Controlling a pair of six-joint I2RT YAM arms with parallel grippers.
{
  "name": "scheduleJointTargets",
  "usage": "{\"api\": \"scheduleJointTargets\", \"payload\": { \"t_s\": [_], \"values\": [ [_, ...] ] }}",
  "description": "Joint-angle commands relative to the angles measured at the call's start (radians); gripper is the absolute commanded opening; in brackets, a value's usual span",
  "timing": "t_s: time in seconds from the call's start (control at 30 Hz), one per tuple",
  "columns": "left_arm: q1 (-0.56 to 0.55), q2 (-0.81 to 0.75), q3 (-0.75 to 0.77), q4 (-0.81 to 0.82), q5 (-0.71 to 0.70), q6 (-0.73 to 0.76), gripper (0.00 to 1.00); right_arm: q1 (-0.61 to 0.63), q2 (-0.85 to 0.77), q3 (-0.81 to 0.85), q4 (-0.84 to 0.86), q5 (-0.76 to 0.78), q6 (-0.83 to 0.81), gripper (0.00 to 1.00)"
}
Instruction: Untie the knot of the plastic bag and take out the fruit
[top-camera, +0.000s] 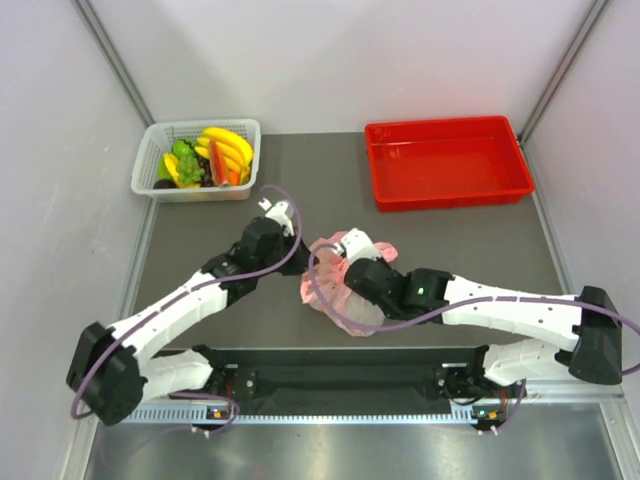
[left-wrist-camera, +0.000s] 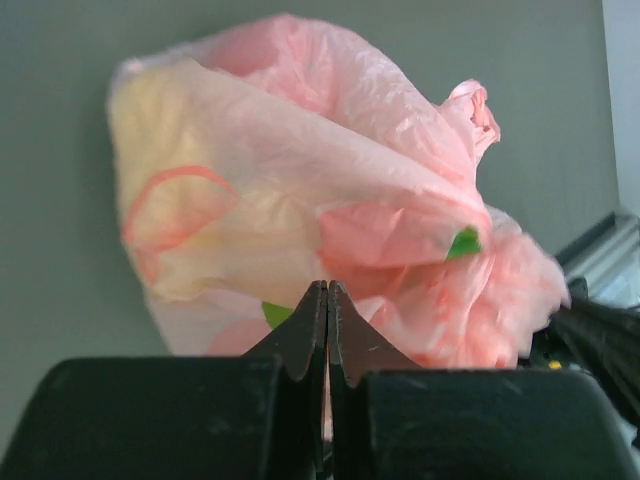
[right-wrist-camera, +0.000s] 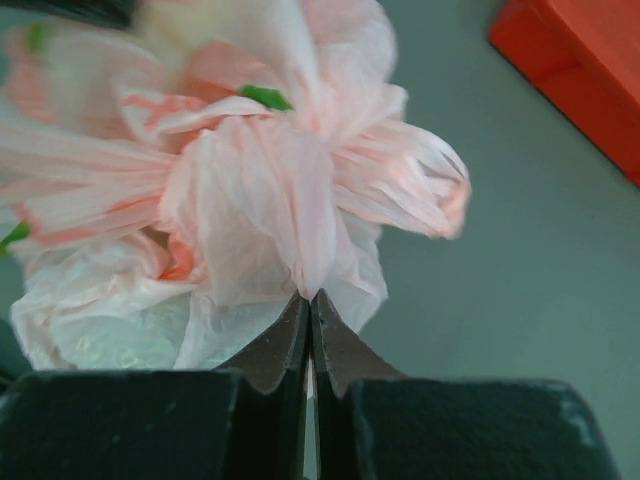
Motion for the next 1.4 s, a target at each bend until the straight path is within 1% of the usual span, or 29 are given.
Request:
{"api": "scheduleJointTargets", "payload": {
  "t_s": [0.0, 0.03, 0.07, 0.17, 0.23, 0.3, 0.33, 0.37, 0.4, 0.43, 0.47, 0.5, 0.53, 0.57, 0.6, 0.63, 0.67, 0.83, 0.87, 0.93, 0.97, 1.0, 1.03, 1.1, 1.13, 1.23, 1.37],
  "values": [
    [0.007, -0.126, 0.042, -0.057, -0.194, 0.053, 0.0, -0.086, -0.067, -0.019, -0.037, 0.082, 0.078, 0.0],
    [0.011, -0.146, 0.045, -0.076, -0.222, 0.059, 0.0, -0.132, -0.078, -0.036, -0.045, 0.077, 0.087, 0.0],
    [0.016, -0.166, 0.047, -0.089, -0.28, 0.07, 0.0, -0.152, -0.098, -0.044, -0.052, 0.074, 0.099, 0.0],
    [0.033, -0.237, 0.036, -0.117, -0.374, 0.085, 0.0, -0.221, -0.125, -0.067, -0.071, 0.082, 0.122, 0.0],
    [0.048, -0.281, 0.028, -0.134, -0.408, 0.09, 0.0, -0.266, -0.13, -0.072, -0.08, 0.093, 0.136, 0.0],
    [0.06, -0.315, 0.01, -0.134, -0.44, 0.082, 0.0, -0.278, -0.133, -0.069, -0.073, 0.077, 0.133, 0.0],
    [0.059, -0.323, -0.008, -0.117, -0.433, 0.081, 0.0, -0.277, -0.141, -0.078, -0.051, 0.035, 0.113, 0.0],
    [0.059, -0.326, -0.018, -0.055, -0.398, 0.088, 0.0, -0.277, -0.153, -0.084, -0.034, 0.019, 0.087, 0.0],
    [0.059, -0.317, -0.027, -0.019, -0.3, 0.094, 0.0, -0.275, -0.158, -0.088, -0.013, 0.013, 0.079, 0.0],
    [0.06, -0.301, -0.035, 0.014, -0.229, 0.097, 0.07, -0.278, -0.161, -0.09, -0.01, 0.008, 0.072, 0.0],
    [0.059, -0.278, -0.033, 0.051, -0.169, 0.113, 0.19, -0.278, -0.153, -0.089, -0.008, 0.008, 0.058, 0.0],
    [0.057, -0.225, -0.029, 0.096, -0.011, 0.116, 0.31, -0.278, -0.148, -0.085, -0.008, 0.008, 0.05, 0.0],
    [0.057, -0.196, -0.012, 0.12, 0.05, 0.137, 0.44, -0.278, -0.144, -0.081, -0.006, 0.002, 0.042, 0.0],
    [0.056, -0.165, 0.001, 0.13, 0.098, 0.156, 0.73, -0.278, -0.132, -0.079, -0.008, -0.007, 0.026, 0.0],
    [0.05, -0.11, 0.013, 0.131, 0.131, 0.18, 0.82, -0.278, -0.128, -0.078, -0.005, -0.019, 0.018, 0.0],
    [0.044, -0.09, 0.031, 0.13, 0.147, 0.232, 0.89, -0.278, -0.127, -0.078, 0.003, -0.047, 0.006, 0.01],
    [0.042, -0.076, 0.036, 0.133, 0.15, 0.258, 0.99, -0.278, -0.128, -0.078, 0.007, -0.061, -0.001, 0.01],
    [0.037, -0.011, 0.077, 0.134, 0.213, 0.41, 0.99, -0.278, -0.147, -0.087, 0.027, -0.151, -0.025, 0.01],
    [0.037, 0.001, 0.085, 0.136, 0.265, 0.433, 0.99, -0.278, -0.153, -0.089, 0.032, -0.165, -0.034, 0.01],
    [0.036, 0.039, 0.1, 0.189, 0.335, 0.485, 0.97, -0.28, -0.153, -0.092, 0.035, -0.211, -0.043, 0.02],
    [0.036, 0.053, 0.1, 0.203, 0.403, 0.502, 0.96, -0.278, -0.151, -0.09, 0.035, -0.226, -0.053, 0.02],
    [0.033, 0.079, 0.102, 0.217, 0.423, 0.524, 0.92, -0.281, -0.151, -0.089, 0.03, -0.237, -0.054, 0.01],
    [0.03, 0.088, 0.103, 0.223, 0.423, 0.579, 0.91, -0.28, -0.15, -0.082, 0.026, -0.252, -0.057, 0.02],
    [0.024, 0.119, 0.103, 0.245, 0.417, 0.633, 0.91, -0.28, -0.148, -0.081, 0.018, -0.265, -0.065, 0.02],
    [0.024, 0.13, 0.105, 0.249, 0.414, 0.688, 0.9, -0.28, -0.15, -0.078, 0.012, -0.271, -0.068, 0.02],
    [0.025, 0.161, 0.099, 0.256, 0.41, 0.786, 0.9, -0.28, -0.155, -0.073, -0.003, -0.279, -0.074, 0.02],
    [0.024, 0.191, 0.071, 0.285, 0.394, 0.872, 0.9, -0.281, -0.168, -0.075, -0.011, -0.291, -0.076, 0.02]
  ]
}}
